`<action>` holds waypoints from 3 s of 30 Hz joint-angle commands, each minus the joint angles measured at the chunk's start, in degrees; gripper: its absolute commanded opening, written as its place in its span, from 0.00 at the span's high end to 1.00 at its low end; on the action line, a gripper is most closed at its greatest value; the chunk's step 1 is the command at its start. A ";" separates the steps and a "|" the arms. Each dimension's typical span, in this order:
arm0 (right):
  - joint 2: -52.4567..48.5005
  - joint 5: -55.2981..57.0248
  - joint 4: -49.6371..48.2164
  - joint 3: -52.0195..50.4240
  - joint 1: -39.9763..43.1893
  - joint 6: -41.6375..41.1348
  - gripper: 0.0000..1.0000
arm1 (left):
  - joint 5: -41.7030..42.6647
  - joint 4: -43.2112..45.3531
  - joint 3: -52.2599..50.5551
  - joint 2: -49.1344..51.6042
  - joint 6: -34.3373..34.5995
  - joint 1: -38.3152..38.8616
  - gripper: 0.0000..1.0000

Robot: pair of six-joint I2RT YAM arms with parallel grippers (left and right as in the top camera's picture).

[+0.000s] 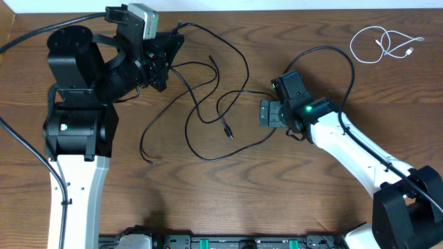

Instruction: Untangle cables

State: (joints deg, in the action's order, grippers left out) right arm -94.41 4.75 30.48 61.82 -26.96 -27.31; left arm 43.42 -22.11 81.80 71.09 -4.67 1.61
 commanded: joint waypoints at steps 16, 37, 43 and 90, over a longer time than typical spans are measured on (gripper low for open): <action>-12.15 -4.96 -11.13 -2.16 -0.13 -0.09 0.17 | 1.18 -0.09 1.79 -5.68 0.48 -0.31 0.93; 1.44 -1.53 -17.00 -2.03 3.74 -4.50 0.99 | -2.08 -0.98 1.77 -0.09 0.26 -0.31 0.83; 15.39 -2.43 -14.88 -2.01 3.74 -3.26 0.99 | -2.01 -0.98 1.77 3.23 0.70 -0.24 0.05; 28.85 7.34 4.50 55.78 12.39 19.47 0.99 | 0.96 -0.72 1.77 6.29 0.66 1.75 0.04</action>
State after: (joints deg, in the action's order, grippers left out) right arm -64.40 7.68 33.01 112.90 -14.79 -13.04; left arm 43.44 -22.94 81.80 77.17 -4.27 3.11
